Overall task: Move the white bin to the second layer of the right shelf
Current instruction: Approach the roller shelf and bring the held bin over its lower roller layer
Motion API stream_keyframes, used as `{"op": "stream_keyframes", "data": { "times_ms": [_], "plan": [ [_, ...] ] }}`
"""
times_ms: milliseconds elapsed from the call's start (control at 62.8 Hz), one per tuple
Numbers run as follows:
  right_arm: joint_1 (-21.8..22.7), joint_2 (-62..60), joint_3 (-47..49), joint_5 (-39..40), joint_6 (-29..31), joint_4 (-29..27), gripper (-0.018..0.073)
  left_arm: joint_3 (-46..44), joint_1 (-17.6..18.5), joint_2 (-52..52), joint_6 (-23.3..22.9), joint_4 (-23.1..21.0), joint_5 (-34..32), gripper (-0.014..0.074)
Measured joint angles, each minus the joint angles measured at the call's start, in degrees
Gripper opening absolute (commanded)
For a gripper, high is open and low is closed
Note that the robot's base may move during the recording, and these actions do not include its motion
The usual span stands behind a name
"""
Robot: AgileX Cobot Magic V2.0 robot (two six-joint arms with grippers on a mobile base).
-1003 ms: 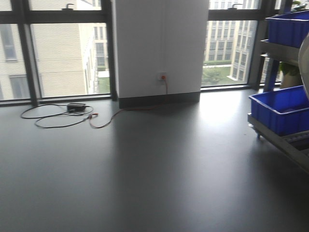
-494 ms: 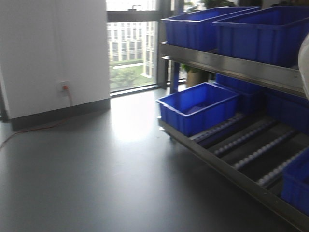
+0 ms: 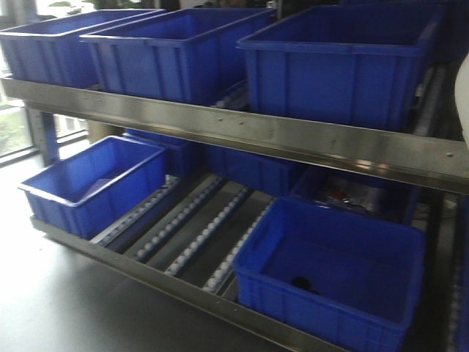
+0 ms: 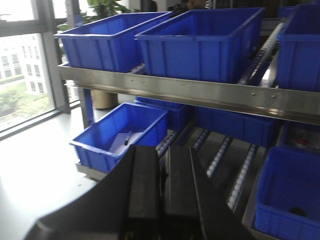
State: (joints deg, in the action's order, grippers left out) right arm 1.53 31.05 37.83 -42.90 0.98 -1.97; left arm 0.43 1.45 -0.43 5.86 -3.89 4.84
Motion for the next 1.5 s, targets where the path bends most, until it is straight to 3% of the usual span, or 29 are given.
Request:
{"op": "stream_keyframes", "data": {
  "times_ms": [1497],
  "plan": [
    [0.0, 0.0, 0.0, 0.0, 0.0, 0.1, 0.0055, 0.0, 0.0, 0.0, 0.0, 0.0, 0.0, 0.0085]
  ]
}}
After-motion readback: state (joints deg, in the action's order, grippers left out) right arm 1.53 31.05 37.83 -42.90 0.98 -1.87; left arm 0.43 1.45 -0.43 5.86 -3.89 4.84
